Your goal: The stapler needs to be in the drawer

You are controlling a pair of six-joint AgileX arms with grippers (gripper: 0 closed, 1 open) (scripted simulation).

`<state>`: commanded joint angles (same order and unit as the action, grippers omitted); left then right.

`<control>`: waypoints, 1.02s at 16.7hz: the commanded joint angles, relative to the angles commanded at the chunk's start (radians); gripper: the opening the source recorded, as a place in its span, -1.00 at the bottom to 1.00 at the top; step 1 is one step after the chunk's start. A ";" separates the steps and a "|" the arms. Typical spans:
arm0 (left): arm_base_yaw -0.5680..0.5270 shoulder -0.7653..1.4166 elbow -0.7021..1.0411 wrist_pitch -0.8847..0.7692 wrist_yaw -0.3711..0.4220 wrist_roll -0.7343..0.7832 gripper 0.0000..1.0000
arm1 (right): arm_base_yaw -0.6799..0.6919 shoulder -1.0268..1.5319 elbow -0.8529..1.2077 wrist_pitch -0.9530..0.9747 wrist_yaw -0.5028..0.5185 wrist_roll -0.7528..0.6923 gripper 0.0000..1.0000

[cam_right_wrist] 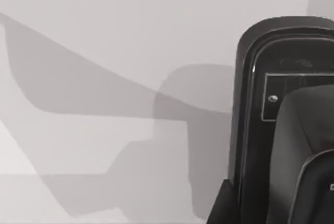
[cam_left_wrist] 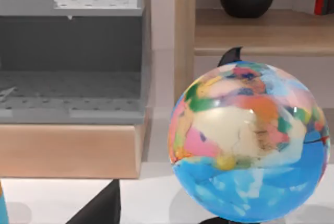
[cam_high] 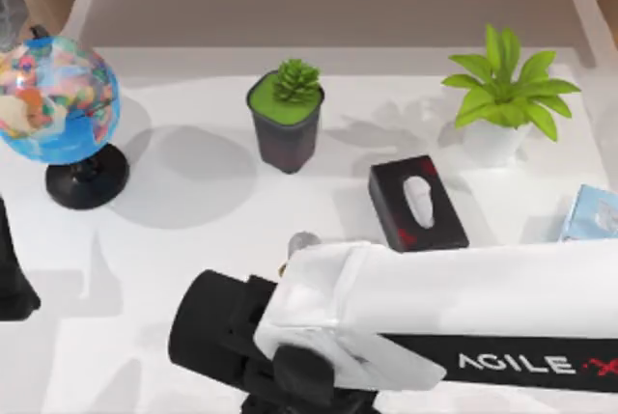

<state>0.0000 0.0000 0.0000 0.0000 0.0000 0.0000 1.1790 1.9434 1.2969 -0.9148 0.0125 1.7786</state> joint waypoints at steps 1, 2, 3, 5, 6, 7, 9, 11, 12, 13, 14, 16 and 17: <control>0.000 0.000 0.000 0.000 0.000 0.000 1.00 | -0.024 0.003 0.005 -0.006 -0.004 -0.012 -1.00; 0.000 0.000 0.000 0.000 0.000 0.000 1.00 | -0.043 0.005 0.011 -0.010 -0.008 -0.022 -1.00; 0.000 0.000 0.000 0.000 0.000 0.000 1.00 | -0.054 0.008 0.016 -0.013 -0.011 -0.028 -1.00; 0.000 0.000 0.000 0.000 0.000 0.000 1.00 | -0.057 0.009 0.018 -0.014 -0.011 -0.029 -1.00; 0.000 0.000 0.000 0.000 0.000 0.000 1.00 | -0.057 0.009 0.018 -0.014 -0.011 -0.029 -1.00; 0.000 0.000 0.000 0.000 0.000 0.000 1.00 | -0.053 0.008 0.015 -0.012 -0.010 -0.027 -1.00; 0.000 0.000 0.000 0.000 0.000 0.000 1.00 | -0.056 0.004 0.012 -0.019 -0.010 -0.033 -1.00; 0.000 0.000 0.000 0.000 0.000 0.000 1.00 | -0.073 -0.009 -0.002 -0.053 -0.009 -0.064 -1.00; 0.000 0.000 0.000 0.000 0.000 0.000 1.00 | -0.090 -0.017 -0.011 -0.079 -0.007 -0.092 -1.00; 0.000 0.000 0.000 0.000 0.000 0.000 1.00 | -0.113 -0.025 -0.019 -0.108 -0.005 -0.128 -1.00; 0.000 0.000 0.000 0.000 0.000 0.000 1.00 | -0.142 -0.033 -0.025 -0.140 -0.001 -0.170 -1.00; 0.000 0.000 0.000 0.000 0.000 0.000 1.00 | -0.214 -0.050 -0.025 -0.206 0.007 -0.271 -1.00; 0.000 0.000 0.000 0.000 0.000 0.000 1.00 | -0.260 -0.059 -0.015 -0.238 0.012 -0.332 -1.00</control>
<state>0.0000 0.0000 0.0000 0.0000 0.0000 0.0000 0.9189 1.8845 1.2818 -1.1524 0.0243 1.4469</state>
